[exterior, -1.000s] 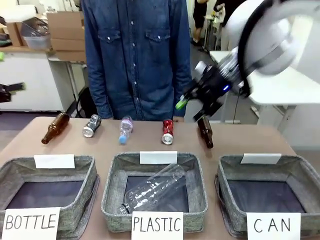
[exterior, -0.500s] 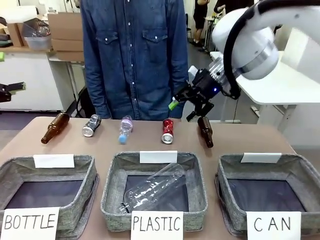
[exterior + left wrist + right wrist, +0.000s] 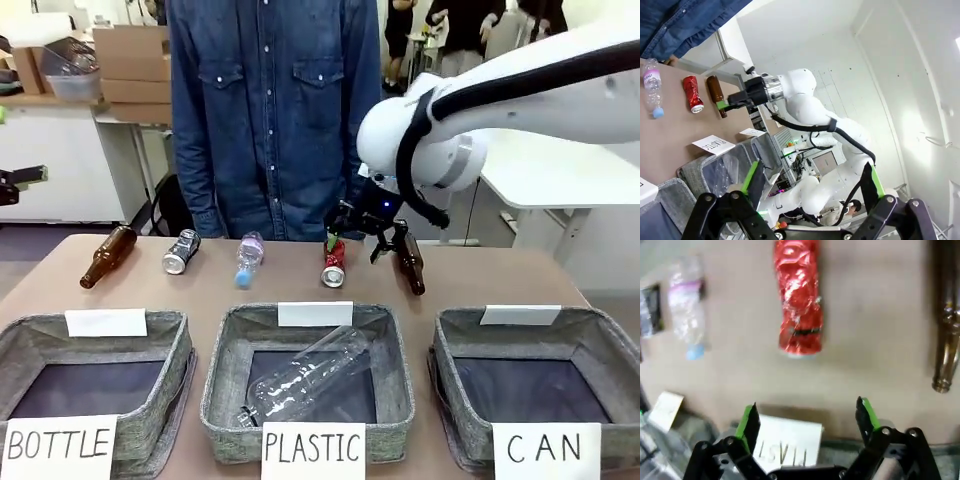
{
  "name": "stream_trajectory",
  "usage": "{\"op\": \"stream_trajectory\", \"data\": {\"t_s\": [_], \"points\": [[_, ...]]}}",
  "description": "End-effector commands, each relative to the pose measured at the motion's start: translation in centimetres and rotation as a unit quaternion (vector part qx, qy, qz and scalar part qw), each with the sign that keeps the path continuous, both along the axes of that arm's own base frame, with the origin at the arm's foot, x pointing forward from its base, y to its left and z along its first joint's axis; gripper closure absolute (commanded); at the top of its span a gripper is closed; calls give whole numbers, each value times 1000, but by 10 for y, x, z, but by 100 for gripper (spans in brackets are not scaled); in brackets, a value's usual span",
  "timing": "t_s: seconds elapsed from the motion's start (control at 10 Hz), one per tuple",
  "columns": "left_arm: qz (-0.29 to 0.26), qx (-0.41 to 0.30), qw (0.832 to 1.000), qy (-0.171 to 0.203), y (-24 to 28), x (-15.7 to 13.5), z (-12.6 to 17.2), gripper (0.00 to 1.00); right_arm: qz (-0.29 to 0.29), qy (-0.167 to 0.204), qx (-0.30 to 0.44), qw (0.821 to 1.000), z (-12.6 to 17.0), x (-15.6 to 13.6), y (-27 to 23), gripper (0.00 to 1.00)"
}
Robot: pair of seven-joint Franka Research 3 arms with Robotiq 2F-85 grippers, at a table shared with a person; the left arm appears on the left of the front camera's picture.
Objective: Sort the can waste into the basket.
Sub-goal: Pick up the can waste from the table and place it in the right Fabric basket.
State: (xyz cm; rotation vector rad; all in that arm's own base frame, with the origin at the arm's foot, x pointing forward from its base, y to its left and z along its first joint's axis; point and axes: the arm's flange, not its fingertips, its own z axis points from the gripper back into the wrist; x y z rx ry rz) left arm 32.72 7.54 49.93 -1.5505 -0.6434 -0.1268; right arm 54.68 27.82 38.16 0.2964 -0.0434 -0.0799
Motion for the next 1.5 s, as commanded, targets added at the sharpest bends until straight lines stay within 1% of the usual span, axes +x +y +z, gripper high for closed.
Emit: {"op": "stream_trajectory", "data": {"t_s": [0.0,0.1,0.2,0.3,0.4,0.7,0.8,1.0,1.1,1.3,1.4], "points": [[0,-8,1000,-14,-2,-2,1,0,-15,19,-42,999,-20,40,32,0],[0,-8,1000,-14,-2,-2,1,0,-43,14,-78,996,-38,51,38,0],[0,-8,1000,-14,-2,-2,1,0,-23,15,-69,997,-53,59,46,0],[0,-8,1000,-14,-2,-2,1,0,-18,13,-67,997,-64,65,52,0],[0,-8,1000,-14,-2,-2,1,0,-30,3,-87,996,-72,69,52,0],[0,-8,1000,-14,-2,-2,1,0,-32,2,-99,995,-74,67,52,0],[0,-8,1000,-14,-2,-2,1,0,-29,-2,-102,994,-73,66,52,30],[0,-8,1000,-14,-2,-2,1,0,-28,6,-105,994,-75,66,53,90],[0,-8,1000,-14,-2,-2,1,0,-29,2,-109,994,-75,65,52,100],[0,-8,1000,-14,-2,-2,1,0,-34,12,-114,993,-75,66,49,100],[0,-8,1000,-14,-2,-2,1,0,-41,14,-112,993,-75,66,47,90]]}}
